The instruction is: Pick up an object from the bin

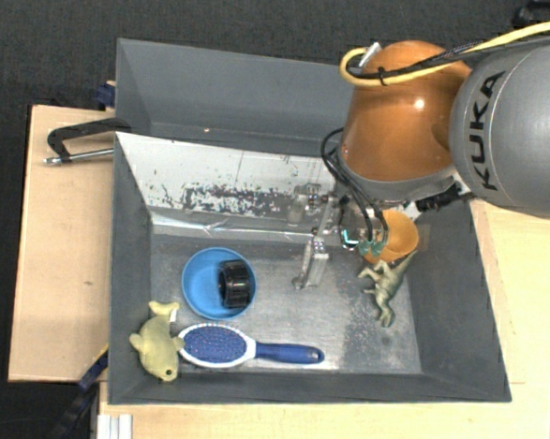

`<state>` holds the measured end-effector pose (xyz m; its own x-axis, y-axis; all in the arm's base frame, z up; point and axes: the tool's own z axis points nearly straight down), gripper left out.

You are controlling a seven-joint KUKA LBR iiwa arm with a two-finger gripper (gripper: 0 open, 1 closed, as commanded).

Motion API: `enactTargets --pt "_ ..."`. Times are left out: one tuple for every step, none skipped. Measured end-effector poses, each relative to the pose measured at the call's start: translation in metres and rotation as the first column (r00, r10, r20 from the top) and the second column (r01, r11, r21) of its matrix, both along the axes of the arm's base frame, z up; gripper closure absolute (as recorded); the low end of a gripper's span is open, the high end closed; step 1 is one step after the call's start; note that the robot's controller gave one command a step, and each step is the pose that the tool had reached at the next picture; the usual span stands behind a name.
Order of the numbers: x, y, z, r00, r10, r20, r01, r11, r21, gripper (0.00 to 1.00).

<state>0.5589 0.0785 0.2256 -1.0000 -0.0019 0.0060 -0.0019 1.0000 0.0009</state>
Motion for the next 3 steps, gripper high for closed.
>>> enactTargets --pt "0.03 0.073 -0.073 1.0 0.02 0.003 -0.02 1.0 0.003 0.0" --pt "0.025 0.089 -0.129 0.887 0.461 0.023 -0.461 0.887 -0.003 0.0" --pt "0.027 0.091 -0.126 0.887 0.462 0.029 -0.462 0.887 -0.002 1.0"
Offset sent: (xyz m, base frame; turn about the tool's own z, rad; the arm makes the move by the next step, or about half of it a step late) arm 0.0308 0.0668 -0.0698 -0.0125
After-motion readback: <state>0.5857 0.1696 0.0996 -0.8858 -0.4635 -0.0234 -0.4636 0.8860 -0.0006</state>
